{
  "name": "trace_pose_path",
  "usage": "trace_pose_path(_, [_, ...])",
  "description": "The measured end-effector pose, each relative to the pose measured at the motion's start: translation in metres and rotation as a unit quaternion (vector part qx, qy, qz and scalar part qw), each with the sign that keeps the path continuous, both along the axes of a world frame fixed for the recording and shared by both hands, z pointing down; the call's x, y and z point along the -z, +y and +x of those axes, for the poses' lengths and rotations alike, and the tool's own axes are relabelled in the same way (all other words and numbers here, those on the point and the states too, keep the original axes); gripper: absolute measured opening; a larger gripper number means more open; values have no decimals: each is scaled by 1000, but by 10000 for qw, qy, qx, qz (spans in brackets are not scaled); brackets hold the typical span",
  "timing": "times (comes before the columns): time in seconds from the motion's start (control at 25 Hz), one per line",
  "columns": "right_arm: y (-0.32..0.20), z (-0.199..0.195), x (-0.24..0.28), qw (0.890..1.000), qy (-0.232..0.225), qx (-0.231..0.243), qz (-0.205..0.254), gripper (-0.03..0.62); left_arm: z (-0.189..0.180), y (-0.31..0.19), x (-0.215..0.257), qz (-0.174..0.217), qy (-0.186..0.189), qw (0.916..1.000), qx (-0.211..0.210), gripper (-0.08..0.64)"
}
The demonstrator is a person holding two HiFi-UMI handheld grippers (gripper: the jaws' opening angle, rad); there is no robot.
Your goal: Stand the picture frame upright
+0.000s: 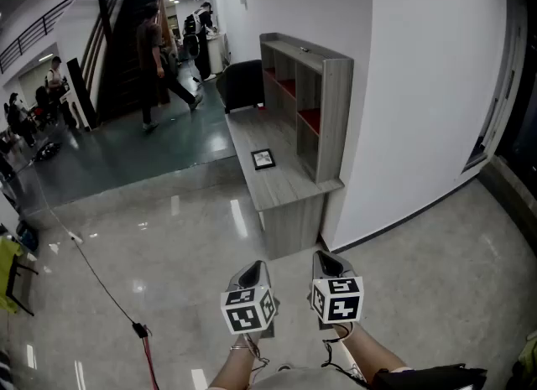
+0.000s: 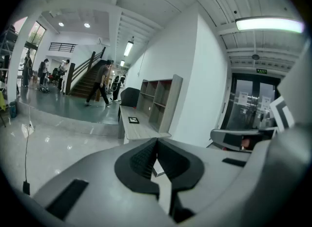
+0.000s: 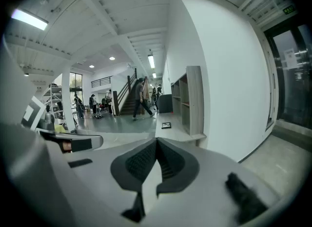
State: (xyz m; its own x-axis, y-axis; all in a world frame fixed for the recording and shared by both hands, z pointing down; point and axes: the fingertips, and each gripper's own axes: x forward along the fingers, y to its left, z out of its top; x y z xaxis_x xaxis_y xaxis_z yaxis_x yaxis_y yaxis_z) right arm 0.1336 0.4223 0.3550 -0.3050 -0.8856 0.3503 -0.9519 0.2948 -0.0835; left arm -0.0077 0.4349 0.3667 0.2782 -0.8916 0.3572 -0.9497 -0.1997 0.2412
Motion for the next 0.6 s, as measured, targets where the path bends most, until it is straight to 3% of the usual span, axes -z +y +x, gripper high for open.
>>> trace_pose_path(0.6, [-22, -23, -4, 9998, -166, -65, 21, 32, -31, -18, -3, 35, -83, 9999, 46, 14])
